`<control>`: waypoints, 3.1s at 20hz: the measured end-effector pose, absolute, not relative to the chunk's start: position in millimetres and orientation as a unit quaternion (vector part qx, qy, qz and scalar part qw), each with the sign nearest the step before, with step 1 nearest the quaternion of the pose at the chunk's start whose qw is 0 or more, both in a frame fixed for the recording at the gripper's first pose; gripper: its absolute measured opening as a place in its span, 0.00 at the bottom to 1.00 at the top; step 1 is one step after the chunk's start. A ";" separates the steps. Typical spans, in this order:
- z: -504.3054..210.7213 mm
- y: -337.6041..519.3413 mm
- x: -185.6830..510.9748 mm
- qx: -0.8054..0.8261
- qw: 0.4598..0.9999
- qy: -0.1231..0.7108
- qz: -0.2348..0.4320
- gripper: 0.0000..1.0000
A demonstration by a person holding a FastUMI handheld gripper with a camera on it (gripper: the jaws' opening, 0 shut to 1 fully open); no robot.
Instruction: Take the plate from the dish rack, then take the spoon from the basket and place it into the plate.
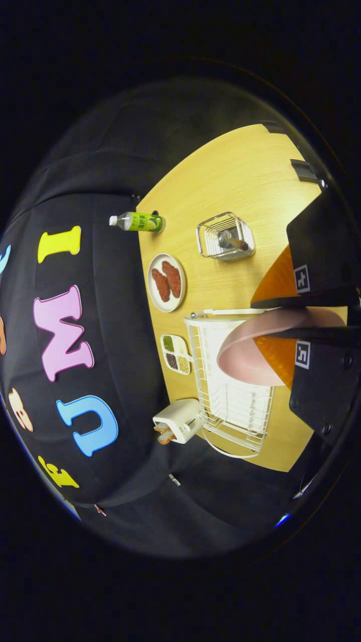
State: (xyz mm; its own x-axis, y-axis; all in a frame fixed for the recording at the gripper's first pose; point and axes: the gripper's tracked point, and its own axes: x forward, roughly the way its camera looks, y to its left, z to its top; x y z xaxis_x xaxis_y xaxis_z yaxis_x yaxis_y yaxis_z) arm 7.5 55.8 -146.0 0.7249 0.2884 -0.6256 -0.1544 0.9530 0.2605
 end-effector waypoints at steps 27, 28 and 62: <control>-293.3 -43.5 34.1 0.121 0.866 0.429 0.226 0.53; -284.4 -44.5 35.4 0.111 0.874 0.411 0.233 0.64; -229.2 -0.5 130.9 -0.175 0.937 0.095 0.287 0.33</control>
State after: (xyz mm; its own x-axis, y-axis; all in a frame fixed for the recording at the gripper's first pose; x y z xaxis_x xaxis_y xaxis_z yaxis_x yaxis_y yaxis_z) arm 130.9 -0.5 -229.2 0.8173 0.5046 -0.2783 -0.5711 0.7738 -0.2741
